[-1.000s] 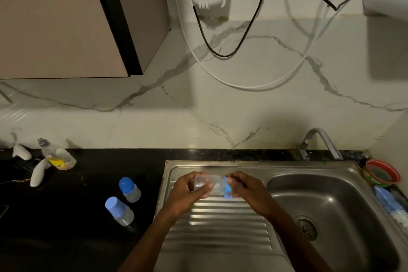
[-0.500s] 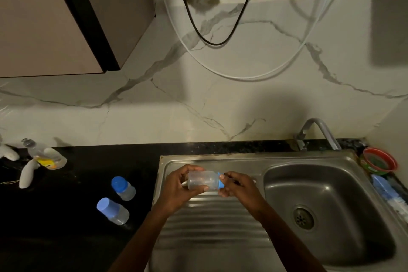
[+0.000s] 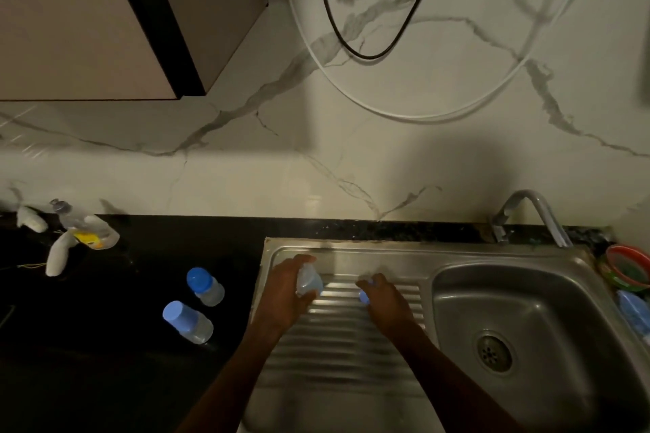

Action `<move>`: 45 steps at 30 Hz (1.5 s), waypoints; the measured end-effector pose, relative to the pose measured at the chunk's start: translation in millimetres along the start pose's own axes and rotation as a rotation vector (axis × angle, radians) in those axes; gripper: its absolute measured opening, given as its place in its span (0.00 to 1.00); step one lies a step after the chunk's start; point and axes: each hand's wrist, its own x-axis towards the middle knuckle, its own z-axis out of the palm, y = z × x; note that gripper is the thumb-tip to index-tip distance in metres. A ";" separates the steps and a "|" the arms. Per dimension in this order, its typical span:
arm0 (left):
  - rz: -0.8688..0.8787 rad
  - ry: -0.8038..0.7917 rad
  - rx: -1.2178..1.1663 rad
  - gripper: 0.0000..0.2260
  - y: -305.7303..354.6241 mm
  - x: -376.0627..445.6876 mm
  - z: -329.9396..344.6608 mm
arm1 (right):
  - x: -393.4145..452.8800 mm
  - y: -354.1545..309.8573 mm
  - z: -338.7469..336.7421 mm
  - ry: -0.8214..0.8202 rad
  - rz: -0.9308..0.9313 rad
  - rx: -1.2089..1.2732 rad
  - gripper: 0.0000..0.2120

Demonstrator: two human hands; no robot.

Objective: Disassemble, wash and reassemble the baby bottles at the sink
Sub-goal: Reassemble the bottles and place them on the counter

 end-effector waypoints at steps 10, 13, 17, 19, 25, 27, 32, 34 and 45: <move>0.469 0.224 0.047 0.23 86.8 9.9 -109.0 | -49.5 -54.6 -216.5 0.993 -0.270 0.477 0.12; 0.626 0.557 0.024 0.21 129.3 1.9 -128.7 | -87.2 -76.2 -267.3 1.393 -0.352 0.410 0.13; 0.370 0.257 0.047 0.23 72.2 -4.8 -72.8 | -73.3 -30.3 -149.9 0.641 -0.129 0.404 0.08; 0.197 -0.062 0.223 0.24 40.2 -10.9 -46.2 | -70.9 2.8 -94.1 0.210 0.022 0.339 0.06; 0.470 0.317 0.146 0.22 94.2 -4.5 -88.5 | -85.3 -44.4 -204.9 0.816 -0.224 0.344 0.12; 0.596 0.522 0.091 0.19 120.1 -13.1 -108.5 | -101.3 -71.3 -264.8 1.176 -0.312 0.318 0.13; 0.640 0.541 -0.015 0.17 99.3 -40.7 -88.8 | -111.0 -66.2 -214.7 1.199 -0.317 0.277 0.13; 0.337 0.098 0.109 0.21 54.0 -46.8 -65.8 | -105.8 -35.6 -148.1 0.565 -0.288 0.294 0.10; 0.508 0.555 -0.085 0.23 97.1 -57.8 -103.8 | -129.6 -86.9 -232.9 1.357 -0.381 0.419 0.12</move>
